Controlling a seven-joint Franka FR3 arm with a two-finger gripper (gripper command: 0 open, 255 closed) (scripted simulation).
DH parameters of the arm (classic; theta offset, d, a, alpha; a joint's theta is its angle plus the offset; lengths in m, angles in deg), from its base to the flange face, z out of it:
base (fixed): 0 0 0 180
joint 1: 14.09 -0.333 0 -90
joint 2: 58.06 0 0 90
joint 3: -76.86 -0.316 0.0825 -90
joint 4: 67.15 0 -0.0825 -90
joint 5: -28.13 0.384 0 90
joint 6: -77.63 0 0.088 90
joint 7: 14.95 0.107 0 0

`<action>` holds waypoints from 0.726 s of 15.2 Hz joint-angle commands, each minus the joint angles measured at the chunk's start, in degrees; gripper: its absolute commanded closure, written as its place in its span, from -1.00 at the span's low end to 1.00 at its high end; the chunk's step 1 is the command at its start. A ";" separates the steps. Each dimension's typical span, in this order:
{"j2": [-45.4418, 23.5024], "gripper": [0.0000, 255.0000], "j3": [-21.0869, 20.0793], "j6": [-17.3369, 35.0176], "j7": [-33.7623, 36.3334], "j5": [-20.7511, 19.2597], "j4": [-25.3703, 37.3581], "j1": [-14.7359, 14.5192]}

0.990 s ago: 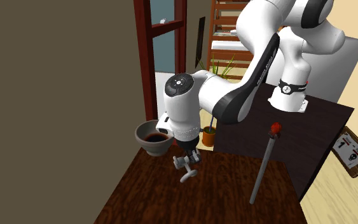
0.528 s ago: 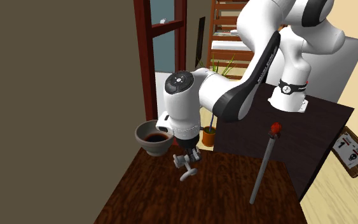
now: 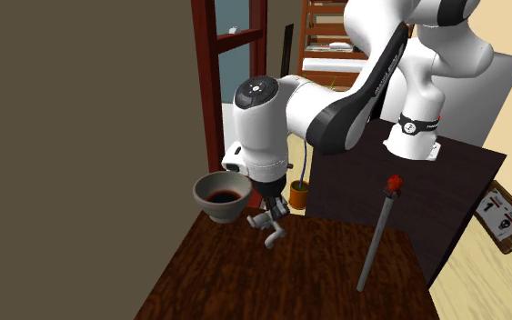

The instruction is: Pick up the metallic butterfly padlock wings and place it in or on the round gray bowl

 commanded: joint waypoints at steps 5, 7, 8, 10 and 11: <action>2.86 1.00 0.16 -2.94 -0.23 -0.15 0.08 -0.21; 3.78 1.00 0.21 -3.90 -0.33 -0.21 0.13 -0.26; 4.22 1.00 0.24 -4.39 -0.37 -0.24 0.18 -0.29; 5.07 1.00 0.30 -5.40 -0.47 -0.29 0.35 -0.33; 5.49 1.00 0.32 -5.91 -0.52 -0.32 0.44 -0.36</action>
